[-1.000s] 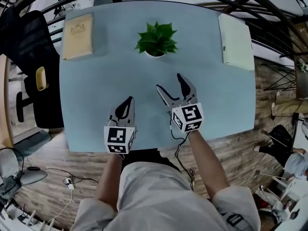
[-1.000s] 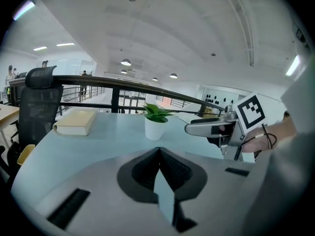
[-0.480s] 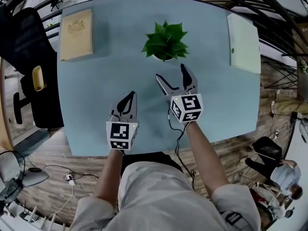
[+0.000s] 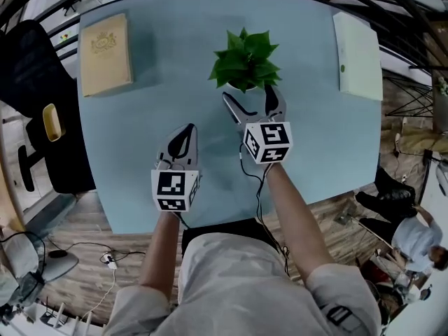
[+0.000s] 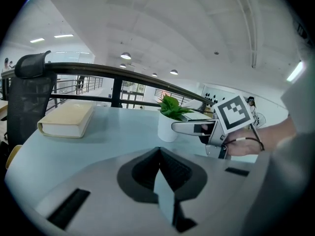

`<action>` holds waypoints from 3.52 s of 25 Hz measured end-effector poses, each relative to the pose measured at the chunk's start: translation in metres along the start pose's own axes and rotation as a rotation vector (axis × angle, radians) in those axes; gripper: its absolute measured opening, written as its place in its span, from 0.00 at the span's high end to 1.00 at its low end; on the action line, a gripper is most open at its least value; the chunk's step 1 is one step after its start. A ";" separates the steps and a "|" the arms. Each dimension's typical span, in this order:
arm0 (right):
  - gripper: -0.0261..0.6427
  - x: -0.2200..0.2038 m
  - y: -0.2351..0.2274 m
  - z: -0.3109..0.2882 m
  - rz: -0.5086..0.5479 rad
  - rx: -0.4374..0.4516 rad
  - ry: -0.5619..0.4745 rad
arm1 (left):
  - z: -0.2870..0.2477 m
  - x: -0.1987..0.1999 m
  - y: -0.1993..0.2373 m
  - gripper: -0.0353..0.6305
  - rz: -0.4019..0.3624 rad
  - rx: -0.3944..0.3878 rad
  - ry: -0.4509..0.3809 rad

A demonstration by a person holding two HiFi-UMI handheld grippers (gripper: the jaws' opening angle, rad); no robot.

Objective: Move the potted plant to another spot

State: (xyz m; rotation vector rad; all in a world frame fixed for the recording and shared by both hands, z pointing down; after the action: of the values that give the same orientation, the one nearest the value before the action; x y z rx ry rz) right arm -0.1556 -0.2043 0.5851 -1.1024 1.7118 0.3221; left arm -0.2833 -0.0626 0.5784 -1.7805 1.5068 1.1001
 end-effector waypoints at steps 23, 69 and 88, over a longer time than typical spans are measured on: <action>0.18 0.008 -0.008 -0.044 -0.044 -0.047 -0.052 | -0.012 -0.014 0.035 0.93 0.029 -0.007 0.035; 0.19 0.023 0.107 0.164 0.095 0.504 -0.110 | 0.117 0.014 -0.078 0.93 0.034 0.241 -0.057; 0.19 0.106 0.135 0.265 0.160 0.531 -0.355 | 0.200 0.109 -0.106 0.93 -0.086 0.277 -0.244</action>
State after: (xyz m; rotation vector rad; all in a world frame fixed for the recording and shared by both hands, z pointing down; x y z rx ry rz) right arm -0.1067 -0.0097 0.3415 -0.4879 1.4487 0.1359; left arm -0.2233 0.0701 0.3736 -1.4523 1.3498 0.9736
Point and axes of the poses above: the fingertips, and each gripper's own axes: z backward along the fingers, y to its left, x out of its top, the point moved 3 cm from there along z, backward along the fingers, and after that the axes turned 11 degrees about -z, right-handed, at the moved point
